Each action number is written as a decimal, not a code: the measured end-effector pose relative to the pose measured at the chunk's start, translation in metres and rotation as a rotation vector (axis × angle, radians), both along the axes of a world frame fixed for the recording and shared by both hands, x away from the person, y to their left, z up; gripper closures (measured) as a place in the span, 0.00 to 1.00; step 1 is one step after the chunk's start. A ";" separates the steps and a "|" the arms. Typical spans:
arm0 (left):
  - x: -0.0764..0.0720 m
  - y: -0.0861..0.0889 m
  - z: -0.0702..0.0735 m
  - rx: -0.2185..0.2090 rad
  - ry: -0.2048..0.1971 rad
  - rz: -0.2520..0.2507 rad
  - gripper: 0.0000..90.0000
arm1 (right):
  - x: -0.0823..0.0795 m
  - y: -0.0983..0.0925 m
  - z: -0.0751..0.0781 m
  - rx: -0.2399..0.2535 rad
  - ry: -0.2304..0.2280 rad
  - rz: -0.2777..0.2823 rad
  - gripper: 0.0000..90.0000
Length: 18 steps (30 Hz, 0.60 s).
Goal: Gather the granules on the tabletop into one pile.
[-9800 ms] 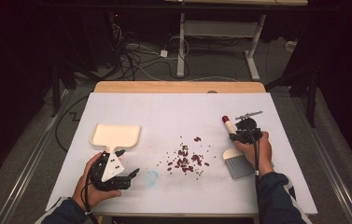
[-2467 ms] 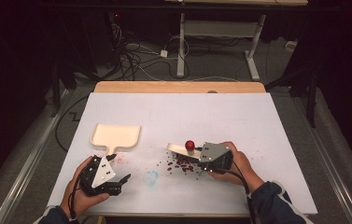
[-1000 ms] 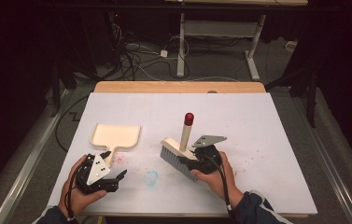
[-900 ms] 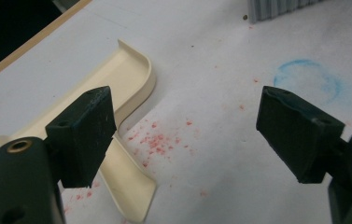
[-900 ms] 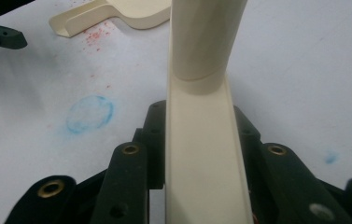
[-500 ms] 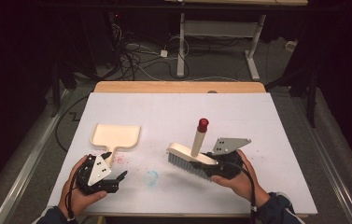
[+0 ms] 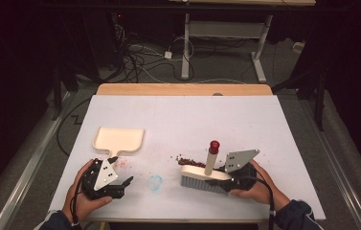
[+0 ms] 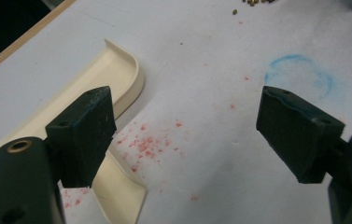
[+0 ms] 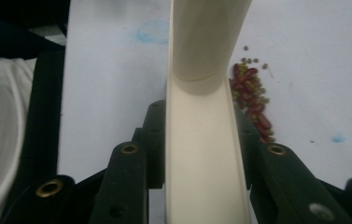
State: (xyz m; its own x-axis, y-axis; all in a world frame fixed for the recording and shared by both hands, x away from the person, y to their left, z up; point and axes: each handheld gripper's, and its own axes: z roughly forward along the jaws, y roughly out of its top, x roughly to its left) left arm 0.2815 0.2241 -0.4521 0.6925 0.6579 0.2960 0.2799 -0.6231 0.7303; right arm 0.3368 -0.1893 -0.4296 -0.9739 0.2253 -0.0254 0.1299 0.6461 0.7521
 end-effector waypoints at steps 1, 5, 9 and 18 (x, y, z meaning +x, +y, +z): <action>0.000 0.000 0.000 0.002 0.001 -0.002 0.21 | 0.005 -0.001 -0.001 0.008 0.008 -0.011 0.75; 0.000 -0.001 0.000 0.002 0.002 -0.005 0.21 | 0.020 0.000 -0.003 0.036 0.010 -0.020 0.75; 0.000 0.000 -0.001 0.004 0.002 -0.002 0.21 | 0.024 0.003 0.000 0.036 -0.023 -0.038 0.75; -0.001 0.001 0.000 0.009 -0.007 0.002 0.21 | 0.019 -0.012 0.014 0.113 -0.054 -0.111 0.75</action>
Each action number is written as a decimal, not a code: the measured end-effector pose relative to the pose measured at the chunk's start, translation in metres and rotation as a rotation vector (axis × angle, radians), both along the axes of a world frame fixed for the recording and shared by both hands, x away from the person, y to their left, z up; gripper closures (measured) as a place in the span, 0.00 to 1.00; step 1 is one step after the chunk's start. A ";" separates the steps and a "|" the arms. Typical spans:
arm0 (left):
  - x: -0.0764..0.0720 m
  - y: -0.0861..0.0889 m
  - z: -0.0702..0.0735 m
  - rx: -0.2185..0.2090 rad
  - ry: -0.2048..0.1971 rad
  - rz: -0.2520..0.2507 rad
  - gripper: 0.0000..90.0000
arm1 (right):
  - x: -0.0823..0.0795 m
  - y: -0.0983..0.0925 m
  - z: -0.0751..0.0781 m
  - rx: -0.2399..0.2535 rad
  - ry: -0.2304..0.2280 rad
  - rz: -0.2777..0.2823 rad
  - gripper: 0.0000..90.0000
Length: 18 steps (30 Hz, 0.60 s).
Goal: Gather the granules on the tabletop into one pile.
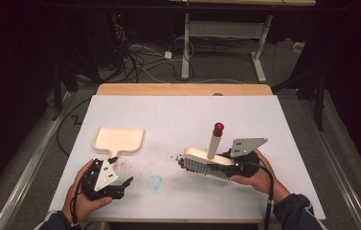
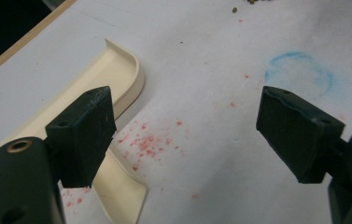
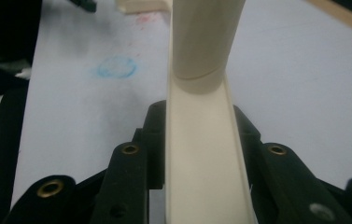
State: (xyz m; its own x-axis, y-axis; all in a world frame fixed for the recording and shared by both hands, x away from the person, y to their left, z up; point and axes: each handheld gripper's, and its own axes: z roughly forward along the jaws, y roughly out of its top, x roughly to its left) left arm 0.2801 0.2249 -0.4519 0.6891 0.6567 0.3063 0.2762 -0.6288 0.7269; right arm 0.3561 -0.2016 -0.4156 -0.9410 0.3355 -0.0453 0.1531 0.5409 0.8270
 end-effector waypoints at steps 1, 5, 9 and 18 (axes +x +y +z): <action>0.000 0.000 0.000 0.000 -0.001 0.000 0.21 | 0.000 -0.003 0.003 0.017 -0.009 -0.025 0.75; 0.000 0.000 0.001 -0.001 -0.004 -0.001 0.21 | -0.003 -0.017 0.010 0.043 -0.049 -0.174 0.75; 0.000 0.000 0.001 0.002 -0.005 -0.001 0.21 | -0.003 -0.025 0.007 0.004 -0.068 -0.338 0.75; 0.000 0.000 0.002 0.005 -0.008 -0.004 0.21 | -0.003 -0.023 -0.009 -0.136 -0.085 -0.523 0.75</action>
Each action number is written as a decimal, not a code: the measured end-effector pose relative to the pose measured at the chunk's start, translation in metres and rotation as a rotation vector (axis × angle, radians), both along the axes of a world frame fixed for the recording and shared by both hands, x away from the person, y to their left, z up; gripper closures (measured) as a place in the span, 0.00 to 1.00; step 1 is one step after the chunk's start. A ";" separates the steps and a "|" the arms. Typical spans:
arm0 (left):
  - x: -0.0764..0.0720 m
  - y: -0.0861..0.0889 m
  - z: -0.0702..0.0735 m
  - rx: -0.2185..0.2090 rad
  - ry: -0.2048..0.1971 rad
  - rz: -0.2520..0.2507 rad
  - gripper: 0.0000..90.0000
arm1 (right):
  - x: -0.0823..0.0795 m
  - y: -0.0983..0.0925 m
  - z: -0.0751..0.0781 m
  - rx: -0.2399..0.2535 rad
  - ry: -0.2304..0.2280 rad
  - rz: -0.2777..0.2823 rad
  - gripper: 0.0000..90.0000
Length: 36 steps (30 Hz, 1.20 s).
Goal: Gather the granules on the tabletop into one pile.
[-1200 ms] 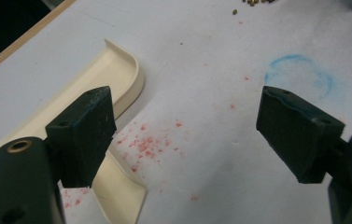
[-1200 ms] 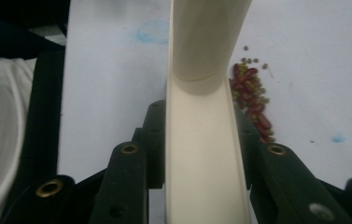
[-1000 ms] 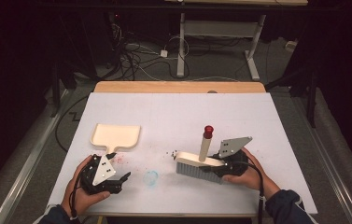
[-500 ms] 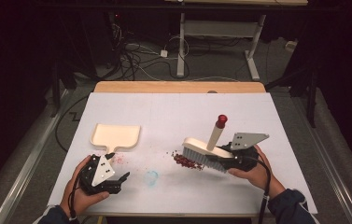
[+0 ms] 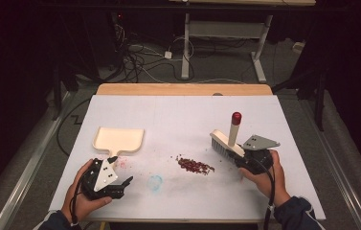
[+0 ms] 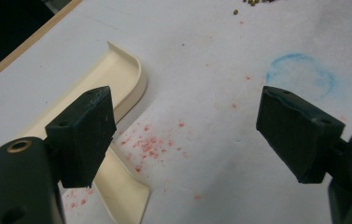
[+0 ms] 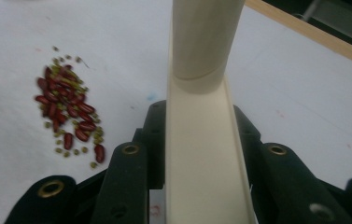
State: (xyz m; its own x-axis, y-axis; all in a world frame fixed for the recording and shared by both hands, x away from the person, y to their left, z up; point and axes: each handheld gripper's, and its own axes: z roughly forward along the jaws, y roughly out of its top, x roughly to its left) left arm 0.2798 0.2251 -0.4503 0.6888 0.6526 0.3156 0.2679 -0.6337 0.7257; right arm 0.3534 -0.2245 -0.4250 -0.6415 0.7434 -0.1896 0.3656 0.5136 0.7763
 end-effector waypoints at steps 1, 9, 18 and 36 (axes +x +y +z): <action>0.000 0.000 0.000 -0.002 -0.001 0.000 0.21 | 0.000 0.002 -0.003 -0.018 -0.001 -0.013 0.75; -0.001 -0.004 0.001 -0.005 -0.006 -0.007 0.21 | -0.018 0.037 -0.010 -0.017 -0.009 -0.145 0.75; 0.001 -0.004 0.001 -0.011 -0.002 -0.021 0.21 | -0.027 0.088 -0.022 -0.041 -0.095 -0.210 0.75; 0.003 -0.006 -0.001 -0.004 0.006 -0.030 0.21 | -0.028 0.103 -0.010 -0.007 -0.181 -0.151 0.75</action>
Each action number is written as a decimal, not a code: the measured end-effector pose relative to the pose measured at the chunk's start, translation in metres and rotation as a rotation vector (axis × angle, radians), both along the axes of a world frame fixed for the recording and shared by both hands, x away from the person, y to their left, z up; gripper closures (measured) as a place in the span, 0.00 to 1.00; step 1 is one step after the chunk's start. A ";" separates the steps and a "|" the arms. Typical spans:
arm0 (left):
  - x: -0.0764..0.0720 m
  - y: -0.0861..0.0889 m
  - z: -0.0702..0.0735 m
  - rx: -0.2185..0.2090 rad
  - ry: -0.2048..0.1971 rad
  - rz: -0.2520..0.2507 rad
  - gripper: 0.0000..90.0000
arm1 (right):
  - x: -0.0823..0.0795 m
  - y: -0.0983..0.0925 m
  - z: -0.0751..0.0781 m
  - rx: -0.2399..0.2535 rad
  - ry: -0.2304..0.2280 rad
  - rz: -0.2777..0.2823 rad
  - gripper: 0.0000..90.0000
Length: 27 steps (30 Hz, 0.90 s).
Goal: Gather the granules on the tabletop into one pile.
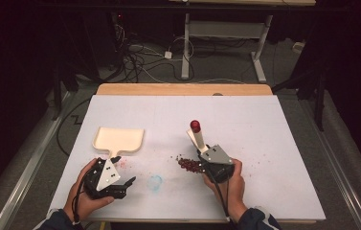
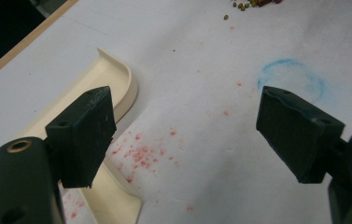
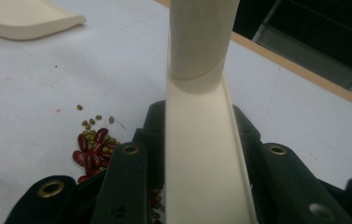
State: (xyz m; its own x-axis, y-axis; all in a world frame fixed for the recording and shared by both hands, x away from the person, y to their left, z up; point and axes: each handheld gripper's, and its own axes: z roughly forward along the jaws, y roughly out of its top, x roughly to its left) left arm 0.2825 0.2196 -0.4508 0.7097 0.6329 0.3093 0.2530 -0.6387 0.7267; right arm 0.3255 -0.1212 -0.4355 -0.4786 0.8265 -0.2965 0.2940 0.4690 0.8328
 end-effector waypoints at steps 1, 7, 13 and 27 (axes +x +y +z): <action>0.000 0.000 0.000 -0.001 -0.001 -0.001 0.21 | -0.001 -0.004 0.003 0.011 0.000 0.006 0.75; 0.000 -0.001 0.000 0.003 0.001 -0.002 0.21 | -0.011 -0.041 0.023 0.080 0.013 0.093 0.75; -0.001 -0.003 0.000 0.014 0.004 -0.009 0.21 | -0.018 -0.064 0.019 0.097 0.092 0.054 0.75; 0.000 -0.004 -0.001 0.019 0.009 -0.014 0.21 | -0.046 -0.079 0.008 0.075 0.190 0.103 0.75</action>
